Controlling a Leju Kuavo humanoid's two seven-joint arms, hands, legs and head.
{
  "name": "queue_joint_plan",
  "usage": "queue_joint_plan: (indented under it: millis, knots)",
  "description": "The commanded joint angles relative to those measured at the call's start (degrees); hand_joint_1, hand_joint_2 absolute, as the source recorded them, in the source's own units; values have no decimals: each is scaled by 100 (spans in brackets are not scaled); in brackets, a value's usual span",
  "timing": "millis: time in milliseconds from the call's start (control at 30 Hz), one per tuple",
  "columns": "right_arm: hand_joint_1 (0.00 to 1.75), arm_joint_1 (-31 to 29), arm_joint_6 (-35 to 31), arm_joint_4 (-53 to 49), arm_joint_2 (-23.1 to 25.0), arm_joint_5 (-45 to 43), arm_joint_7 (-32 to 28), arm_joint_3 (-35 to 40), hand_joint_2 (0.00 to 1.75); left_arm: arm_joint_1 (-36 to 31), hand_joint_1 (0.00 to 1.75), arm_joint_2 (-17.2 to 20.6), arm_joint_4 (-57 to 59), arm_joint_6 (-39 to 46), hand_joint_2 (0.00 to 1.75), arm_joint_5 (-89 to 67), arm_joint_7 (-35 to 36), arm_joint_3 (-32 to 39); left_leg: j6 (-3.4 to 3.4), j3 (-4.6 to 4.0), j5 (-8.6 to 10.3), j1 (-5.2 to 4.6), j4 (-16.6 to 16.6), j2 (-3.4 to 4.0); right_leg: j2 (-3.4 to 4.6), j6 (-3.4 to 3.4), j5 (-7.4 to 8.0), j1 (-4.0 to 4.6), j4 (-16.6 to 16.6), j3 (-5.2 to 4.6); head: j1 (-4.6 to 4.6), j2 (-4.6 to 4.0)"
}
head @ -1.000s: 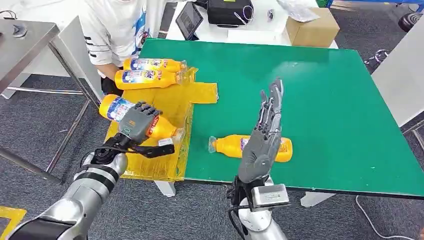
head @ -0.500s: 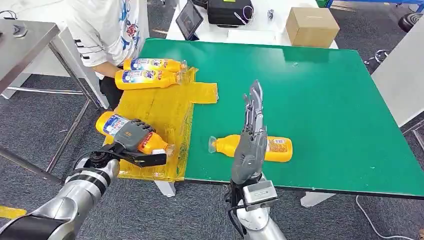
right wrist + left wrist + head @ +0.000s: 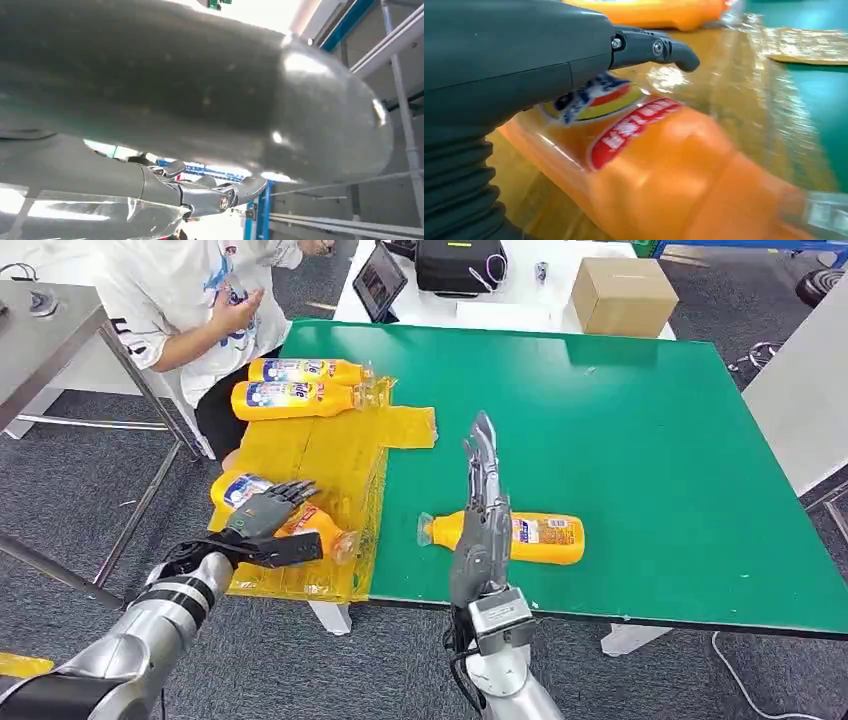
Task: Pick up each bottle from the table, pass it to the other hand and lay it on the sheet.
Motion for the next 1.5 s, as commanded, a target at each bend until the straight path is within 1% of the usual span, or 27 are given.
queue_joint_plan:
  millis: [33, 333, 400, 467, 500, 567, 600, 633, 667, 700, 733, 767, 800, 833, 867, 933, 1000, 1033, 1067, 1100, 1133, 1233, 1267, 1300, 1333, 1433, 1500]
  knots:
    - [0, -165, 53, 483, -23, -66, 9, -126, 0, 221, 0, 40, 367, -502, 0, 143, -133, 163, -7, 35, -5, 2, -14, 18, 24, -8, 2, 2, -13, 27, 0, 0]
    - [0, -225, 118, 648, -20, -96, 9, -139, 0, 303, 0, 224, 353, -1152, 0, 433, -429, 144, -7, 55, -4, 1, -16, 22, 27, -8, 2, 1, -11, 43, -2, 0]
    - [0, -226, 119, 675, -21, -103, 9, -146, 0, 341, 0, 196, 267, -1305, 0, 742, -584, 324, -8, 61, -5, 2, -17, 28, 34, -9, 4, 2, -15, 49, 0, 0]
    - [0, -256, 182, 969, 5, 77, 9, -211, 0, 463, 0, -69, -99, -1024, 0, 1382, -791, 764, -8, 64, -5, 3, -19, 27, 33, -9, 4, 2, -17, 53, -2, 0]
    - [0, -266, 278, 1107, 26, 215, 9, -268, 175, 523, 0, -260, -372, -805, 0, 1893, -848, 1095, -5, 59, -4, 0, -14, 18, 21, -6, 1, -1, -10, 50, 0, 0]
    - [0, -307, 317, 1323, 29, 516, 147, -279, 175, 567, 0, -533, -780, -447, 0, 2704, -751, 1654, -9, 65, -3, 5, -22, 18, 26, -10, 5, 4, -23, 57, 0, 0]
    - [0, -335, 307, 1460, 18, 746, 264, -253, 175, 605, 0, -730, -1133, 13, 0, 3206, -801, 2037, -6, 54, -2, 6, -13, 1, 7, -7, 0, 6, -15, 50, 0, 0]
    - [0, -341, 281, 1537, 26, 850, 294, -262, 175, 639, 0, -819, -1387, 278, 0, 3465, -872, 2168, -9, 56, -3, 9, -15, 10, 16, -10, 2, 8, -17, 49, 0, 0]
    - [0, -372, 171, 1637, 0, 1105, 398, -226, 175, 652, 0, -979, -1688, 819, 0, 3812, -1111, 2497, -10, 48, -2, 14, -9, -6, 2, -11, 1, 13, -20, 48, 0, 0]
    - [0, -409, 131, 1713, -32, 1283, 519, -190, 175, 680, 0, -1045, -1908, 1030, 0, 4044, -1185, 2612, -6, 36, -1, 8, -5, -2, 1, -7, 0, 7, -9, 31, 0, 0]
    - [0, -473, 90, 1834, -93, 1507, 651, -164, 175, 854, 0, -1060, -2510, 1415, 0, 4263, -1185, 2470, -9, 32, -2, 13, -3, -13, -6, -10, -2, 12, -11, 34, 0, 0]
    - [0, -536, 45, 1928, -154, 1731, 833, -136, 175, 929, 0, -1046, -2736, 1575, 175, 4272, -1185, 2406, -9, 27, -6, 15, 3, -7, 0, -10, -3, 14, -8, 29, 0, 0]
    - [0, -588, 44, 1986, -213, 1815, 924, -153, 175, 974, 0, -1011, -2802, 1611, 175, 4443, -1185, 2366, -8, 18, -3, 14, 1, -6, 0, -8, -2, 14, -10, 19, 2, 0]
    - [0, -733, 119, 2199, -327, 2083, 1262, -179, 175, 1077, 0, -1018, -3061, 1531, 175, 4825, -1185, 2370, -3, 12, 2, 7, -5, 5, 8, -5, 2, 7, -10, 8, 2, 0]
    - [0, -894, 134, 2413, -504, 2546, 1761, -163, 175, 1262, 0, -984, -3422, 1750, 175, 4780, -1185, 2207, -6, 18, -5, 11, -3, 15, 20, -7, 1, 10, -11, 13, 0, 0]
    - [0, -949, 168, 2461, -579, 2528, 1742, -249, 175, 1372, 0, -963, -3550, 1783, 175, 4827, -1185, 2123, -5, 23, -4, 9, -8, 16, 21, -6, 1, 8, -14, 17, -2, 0]
    - [0, -1212, 432, 2833, -915, 3065, 2425, -385, 175, 1749, 0, -899, -3939, 2096, 175, 4673, -1185, 1875, -5, 23, -3, 10, -10, 19, 23, -5, 5, 10, -20, 17, -2, 0]
    - [0, -1236, 386, 2860, -1022, 3071, 2439, -508, 175, 1921, 0, -904, -4097, 2090, 175, 4683, -1185, 1830, -5, 26, -1, 9, -13, 10, 15, -6, 3, 9, -22, 21, -2, 0]
    - [0, -1301, 496, 2939, -1129, 3131, 2588, -607, 175, 2084, 0, -922, -4158, 2021, 175, 4757, -1185, 1821, -2, 15, 0, 5, -8, 8, 11, -3, 2, 5, -15, 9, 0, 0]
    - [0, -1353, 619, 2902, -1287, 3220, 2728, -698, 175, 2258, 0, -906, -4310, 2144, 175, 4582, -1185, 1722, -4, 25, -4, 11, -10, 7, 15, -5, 2, 10, -23, 23, 2, 0]
    - [0, -1375, 657, 2888, -1350, 3212, 2723, -757, 175, 2331, 0, -914, -4379, 2161, 175, 4592, -1185, 1693, -5, 25, -7, 12, -8, 11, 23, -7, 1, 11, -21, 24, -2, 0]
    - [0, -1397, 718, 2874, -1398, 3188, 2707, -799, 175, 2387, 0, -923, -4434, 2173, 175, 4599, -1185, 1673, 0, 19, -4, 2, -11, 10, 15, -1, 0, 2, -21, 18, 0, 0]
    - [0, -1421, 926, 2849, -1475, 3442, 3084, -776, 175, 2399, 0, -874, -4299, 2256, 175, 4467, -1185, 1585, -2, 23, -6, 3, -11, 7, 14, -3, -2, 3, -22, 22, 2, 0]
    - [0, -1466, 992, 2843, -1590, 3506, 3147, -788, 175, 2457, 0, -868, -4266, 2212, 175, 4448, -1185, 1551, -1, 3, -2, -3, -4, 1, 7, -3, -1, -2, -10, 1, 0, 0]
    - [0, -1505, 1047, 2835, -1716, 3475, 3184, -905, 175, 2577, 0, -859, -4260, 2297, 175, 4246, -1185, 1450, -4, 16, -7, 0, -4, 0, 9, -6, -5, 1, -13, 16, 0, 0]
    - [0, -1612, 1502, 2970, -1972, 3488, 3339, -1105, 175, 2746, 0, -896, -4076, 2253, 175, 4128, -1185, 1257, -1, 6, -1, -8, -8, 1, 5, -2, -2, -6, -12, 4, -7, 0]
    - [0, -1629, 1546, 3026, -1990, 3486, 3351, -1125, 175, 2753, 0, -899, -4036, 2225, 175, 4126, -1185, 1222, -5, 12, -5, -3, -4, -13, -5, -6, -6, 0, -15, 16, 0, 0]
